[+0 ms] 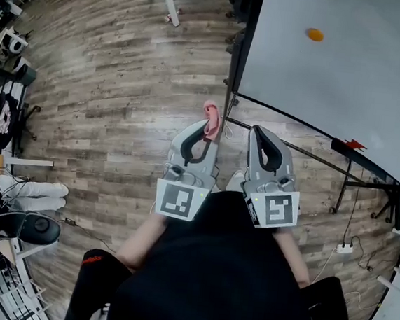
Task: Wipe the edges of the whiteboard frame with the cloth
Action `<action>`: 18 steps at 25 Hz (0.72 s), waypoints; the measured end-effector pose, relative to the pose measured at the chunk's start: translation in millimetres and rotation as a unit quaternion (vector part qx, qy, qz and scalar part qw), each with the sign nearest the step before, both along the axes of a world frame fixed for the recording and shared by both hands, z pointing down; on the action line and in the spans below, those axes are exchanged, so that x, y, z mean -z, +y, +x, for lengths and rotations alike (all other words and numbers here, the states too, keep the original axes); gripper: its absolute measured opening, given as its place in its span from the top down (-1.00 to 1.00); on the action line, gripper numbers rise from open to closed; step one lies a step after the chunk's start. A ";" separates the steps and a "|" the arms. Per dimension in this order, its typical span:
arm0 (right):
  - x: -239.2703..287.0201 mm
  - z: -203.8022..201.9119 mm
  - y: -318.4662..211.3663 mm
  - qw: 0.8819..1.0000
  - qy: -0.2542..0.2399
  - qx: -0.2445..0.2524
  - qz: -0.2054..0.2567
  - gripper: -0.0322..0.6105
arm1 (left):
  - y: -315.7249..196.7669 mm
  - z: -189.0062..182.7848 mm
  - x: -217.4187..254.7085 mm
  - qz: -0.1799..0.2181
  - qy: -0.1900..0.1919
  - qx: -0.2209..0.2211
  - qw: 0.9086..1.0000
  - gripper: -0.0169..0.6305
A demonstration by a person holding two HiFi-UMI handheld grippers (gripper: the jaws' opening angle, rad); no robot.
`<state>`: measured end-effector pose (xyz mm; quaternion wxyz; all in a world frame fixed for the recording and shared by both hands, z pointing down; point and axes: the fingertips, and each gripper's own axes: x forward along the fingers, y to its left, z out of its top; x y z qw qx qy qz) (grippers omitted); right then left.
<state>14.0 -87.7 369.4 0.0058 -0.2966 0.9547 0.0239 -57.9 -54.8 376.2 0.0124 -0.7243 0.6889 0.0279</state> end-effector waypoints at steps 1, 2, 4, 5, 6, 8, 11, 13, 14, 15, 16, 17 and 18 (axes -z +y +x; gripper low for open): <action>2.0 1.5 0.4 1.000 -0.005 -0.003 0.002 0.90 | 0.3 1.2 -1.1 -0.002 0.003 0.000 1.000 0.82; 3.4 2.9 0.7 1.000 -0.008 -0.005 0.003 0.90 | 0.5 3.0 -2.0 -0.003 0.005 -0.001 1.000 0.82; 4.1 5.1 1.4 1.000 -0.010 -0.008 0.004 0.90 | 1.2 7.6 -3.7 -0.004 0.005 -0.006 1.000 0.82; 3.8 5.9 1.5 1.000 -0.010 -0.009 0.004 0.90 | 1.5 9.4 -4.3 -0.004 0.004 -0.008 1.000 0.82; 3.6 6.6 1.6 1.000 -0.010 -0.009 0.004 0.90 | 1.7 10.7 -4.3 -0.003 0.003 -0.008 1.000 0.82; 3.3 8.1 2.0 1.000 -0.009 -0.009 0.003 0.90 | 2.1 12.7 -3.4 0.001 0.004 -0.008 1.000 0.82; 1.4 10.7 2.5 1.000 -0.008 -0.007 0.000 0.90 | 2.5 16.9 -5.1 0.000 -0.002 -0.007 1.000 0.82; 0.4 11.7 2.6 1.000 -0.008 -0.004 0.000 0.90 | 2.3 19.6 -7.1 -0.002 -0.008 -0.006 1.000 0.82; 0.0 12.5 2.8 1.000 -0.009 -0.003 -0.001 0.90 | 2.3 20.2 -7.9 -0.003 -0.004 -0.004 1.000 0.82; -0.4 13.6 3.3 1.000 -0.009 -0.003 -0.001 0.90 | 2.6 20.7 -8.7 -0.004 0.001 -0.002 1.000 0.82; -0.6 15.1 3.9 1.000 -0.009 -0.004 -0.001 0.90 | 3.2 21.4 -9.2 -0.004 0.006 0.000 1.000 0.82; -0.7 17.1 4.4 1.000 -0.010 -0.005 -0.002 0.90 | 3.9 22.7 -9.2 -0.004 0.006 0.000 1.000 0.82; -0.6 19.1 4.7 1.000 -0.011 -0.007 -0.003 0.90 | 4.6 24.5 -8.9 -0.005 0.004 -0.001 1.000 0.82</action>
